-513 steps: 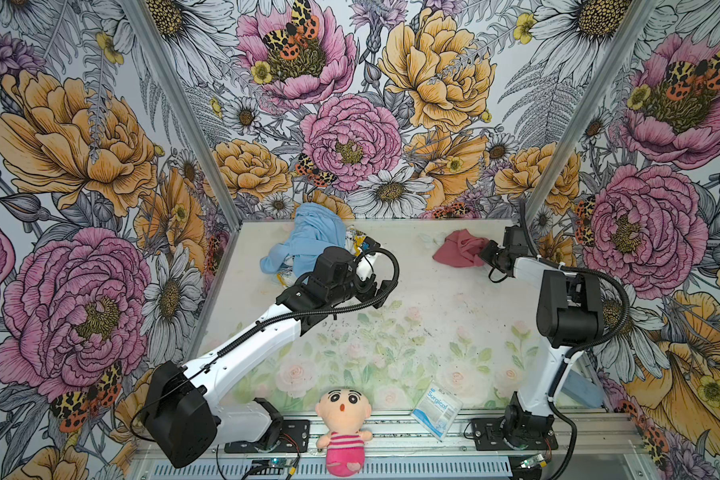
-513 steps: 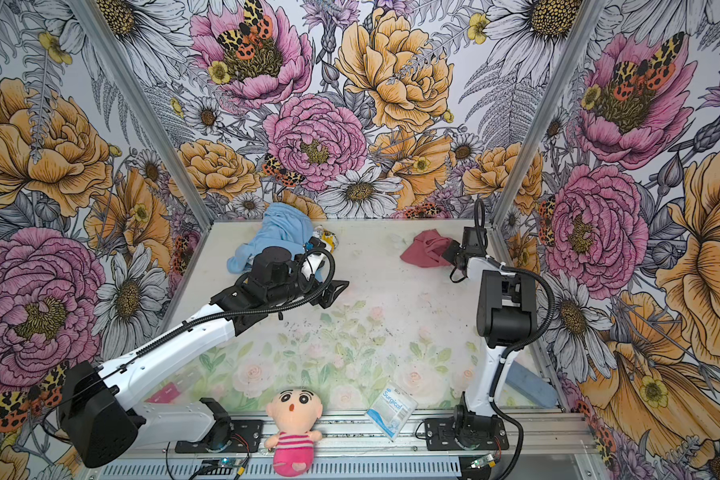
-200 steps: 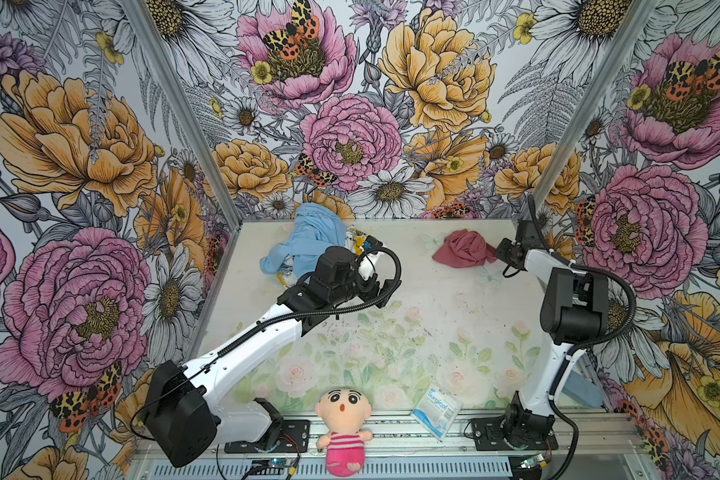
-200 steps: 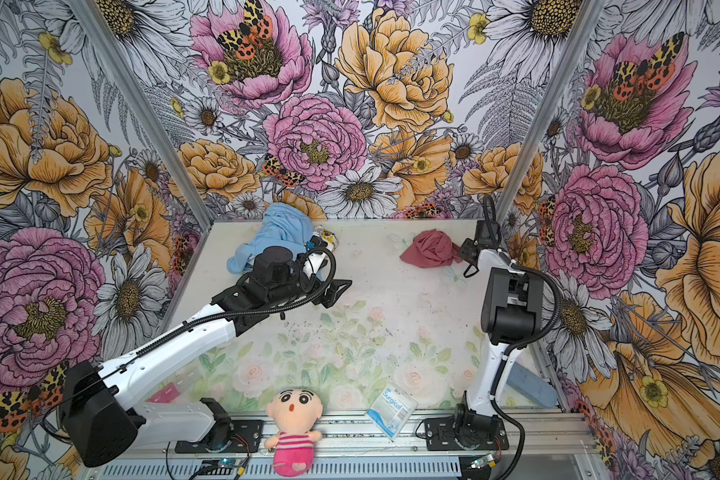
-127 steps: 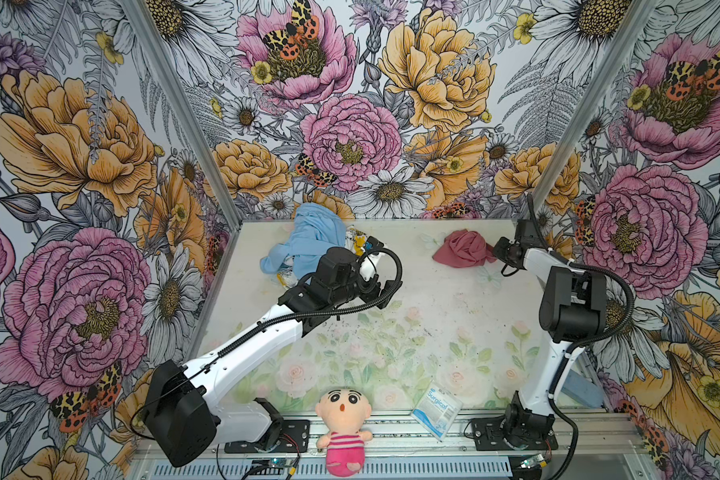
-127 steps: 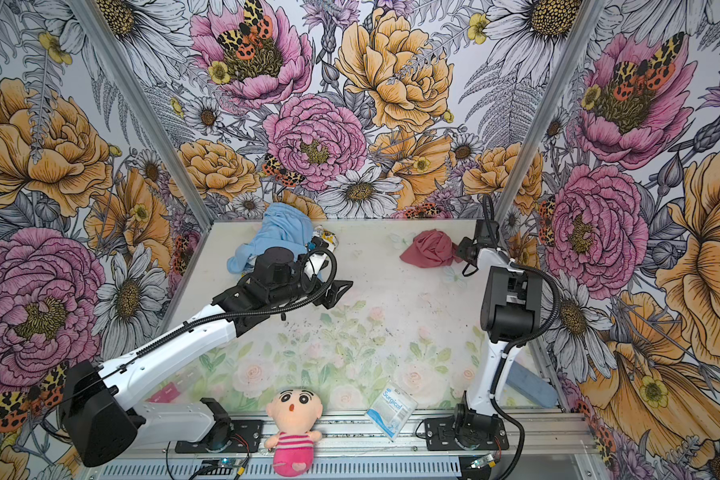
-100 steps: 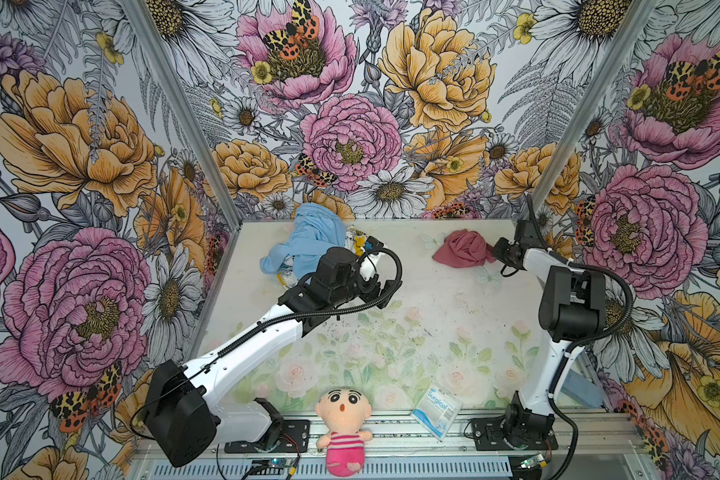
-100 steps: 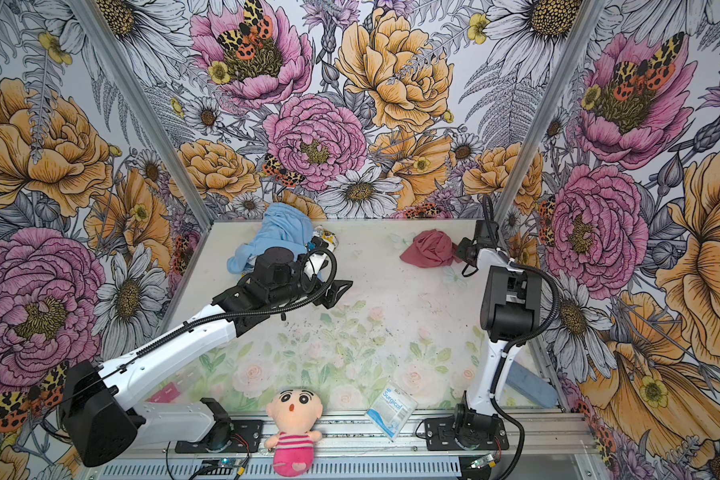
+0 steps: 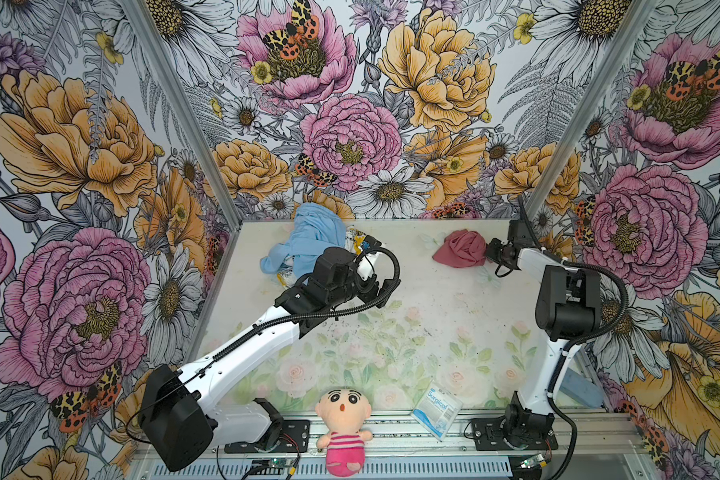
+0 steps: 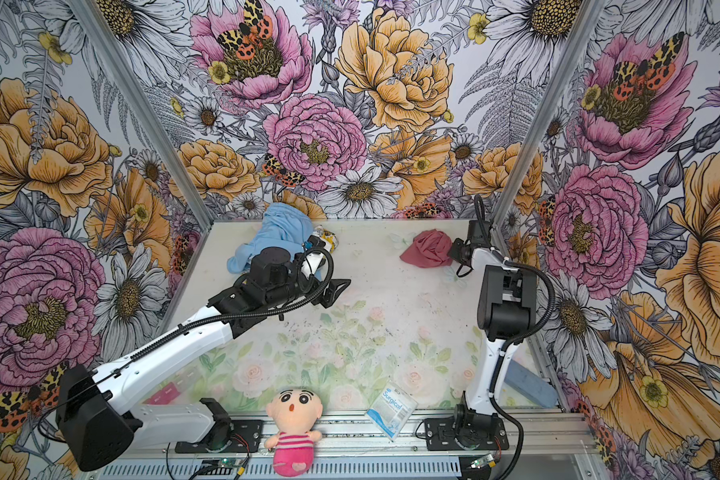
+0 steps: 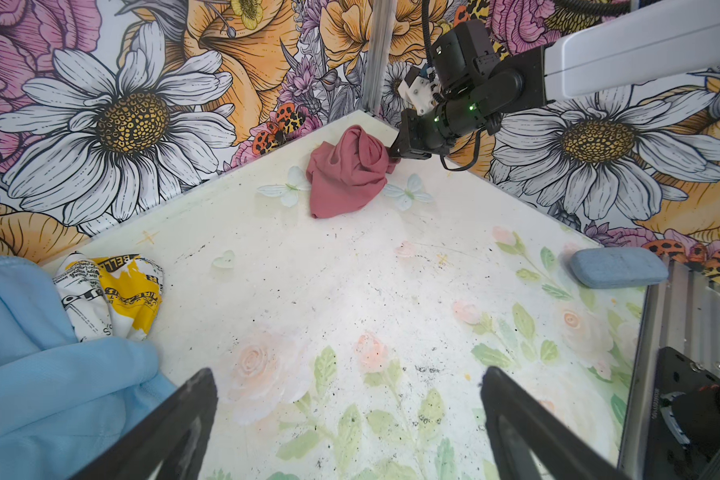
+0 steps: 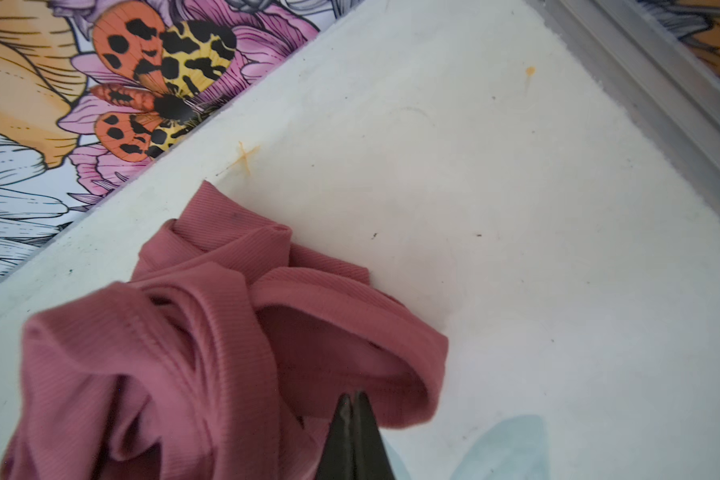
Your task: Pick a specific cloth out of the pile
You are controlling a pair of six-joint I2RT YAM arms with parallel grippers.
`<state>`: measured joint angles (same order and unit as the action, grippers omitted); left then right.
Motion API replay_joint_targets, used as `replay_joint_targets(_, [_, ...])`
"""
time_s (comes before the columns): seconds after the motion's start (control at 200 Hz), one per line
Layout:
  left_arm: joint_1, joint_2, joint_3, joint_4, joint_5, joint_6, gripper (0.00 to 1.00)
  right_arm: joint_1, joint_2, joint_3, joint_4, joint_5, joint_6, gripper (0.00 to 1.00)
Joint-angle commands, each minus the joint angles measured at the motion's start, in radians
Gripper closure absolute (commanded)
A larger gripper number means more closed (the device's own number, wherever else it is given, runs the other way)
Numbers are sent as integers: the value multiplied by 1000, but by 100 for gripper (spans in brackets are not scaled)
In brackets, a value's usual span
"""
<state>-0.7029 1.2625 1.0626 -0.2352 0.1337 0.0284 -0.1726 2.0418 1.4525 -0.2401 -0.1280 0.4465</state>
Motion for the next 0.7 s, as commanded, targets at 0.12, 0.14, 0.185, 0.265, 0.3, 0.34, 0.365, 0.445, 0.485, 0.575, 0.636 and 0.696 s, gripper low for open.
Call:
replay_joint_targets(0.12, [-5, -15, -14, 8, -18, 4, 1, 35, -106, -8, 14, 80, -27, 100])
replay_joint_targets(0.14, [-5, -15, -15, 8, -18, 3, 1, 32, -104, -11, 14, 82, -25, 100])
replay_joint_targets(0.185, [-4, -16, -15, 9, -17, 4, 1, 26, -96, -21, 15, 89, -20, 80])
replay_joint_targets(0.265, [-4, -21, -20, 7, -17, 1, 1, 11, -72, -29, 14, 116, -19, 71])
replay_joint_targets(0.3, [-5, -24, -22, 8, -18, 2, 1, 4, -58, -25, 14, 117, -18, 66])
replay_joint_targets(0.34, [-5, -27, -24, 8, -22, 3, 1, -4, -45, -19, 14, 108, -19, 64])
replay_joint_targets(0.365, [-4, -28, -25, 7, -23, 3, 1, -10, -35, -13, 14, 100, -21, 64])
replay_joint_targets(0.445, [-4, -32, -26, 5, -27, 1, 1, -16, -10, 6, 13, 89, -31, 63])
replay_joint_targets(0.485, [-5, -32, -24, 7, -24, -4, 1, -18, 1, 14, 15, 89, -38, 63])
replay_joint_targets(0.575, [-4, -32, -20, 17, -15, -16, 1, -19, 27, 37, 13, 100, -45, 63])
replay_joint_targets(0.636, [-5, -29, -18, 20, -13, -18, 1, -24, 47, 50, 11, 95, -39, 63])
replay_joint_targets(0.696, [-4, -23, -17, 20, -17, -19, 1, -28, 61, 56, 12, 93, -34, 63])
